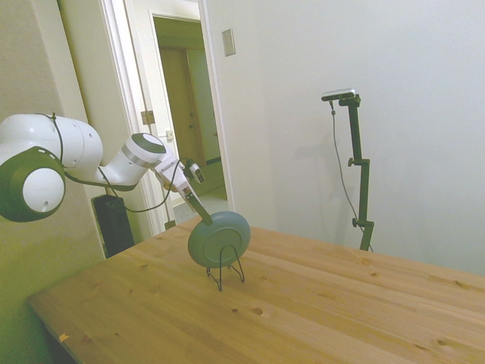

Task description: Load the plate

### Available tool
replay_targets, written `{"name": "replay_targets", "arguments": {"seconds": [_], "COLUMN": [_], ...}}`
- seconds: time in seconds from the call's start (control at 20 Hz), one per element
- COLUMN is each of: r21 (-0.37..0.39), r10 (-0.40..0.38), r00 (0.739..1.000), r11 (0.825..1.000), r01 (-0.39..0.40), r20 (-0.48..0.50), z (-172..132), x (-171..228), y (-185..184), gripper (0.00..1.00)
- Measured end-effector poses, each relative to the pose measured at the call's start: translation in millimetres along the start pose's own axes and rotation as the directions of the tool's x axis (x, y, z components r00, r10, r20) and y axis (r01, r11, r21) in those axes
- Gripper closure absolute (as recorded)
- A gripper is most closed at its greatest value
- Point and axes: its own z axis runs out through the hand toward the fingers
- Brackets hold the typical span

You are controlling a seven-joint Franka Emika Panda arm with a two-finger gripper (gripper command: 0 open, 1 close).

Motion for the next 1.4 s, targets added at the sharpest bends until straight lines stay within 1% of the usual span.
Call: {"name": "replay_targets", "arguments": {"seconds": [0.75,0.8,1.4], "r21": [-0.008,-0.01,-0.024], "r10": [-0.019,-0.022,-0.04], "r00": [1.0,0.999,0.998], "r11": [1.0,1.0,0.999], "r01": [0.019,0.022,0.039], "r20": [-0.023,-0.026,-0.047], "z": [6,7,14], "x": [-12,-13,-18], "y": [-3,-3,3], "gripper": [1.0,0.0,0.0]}}
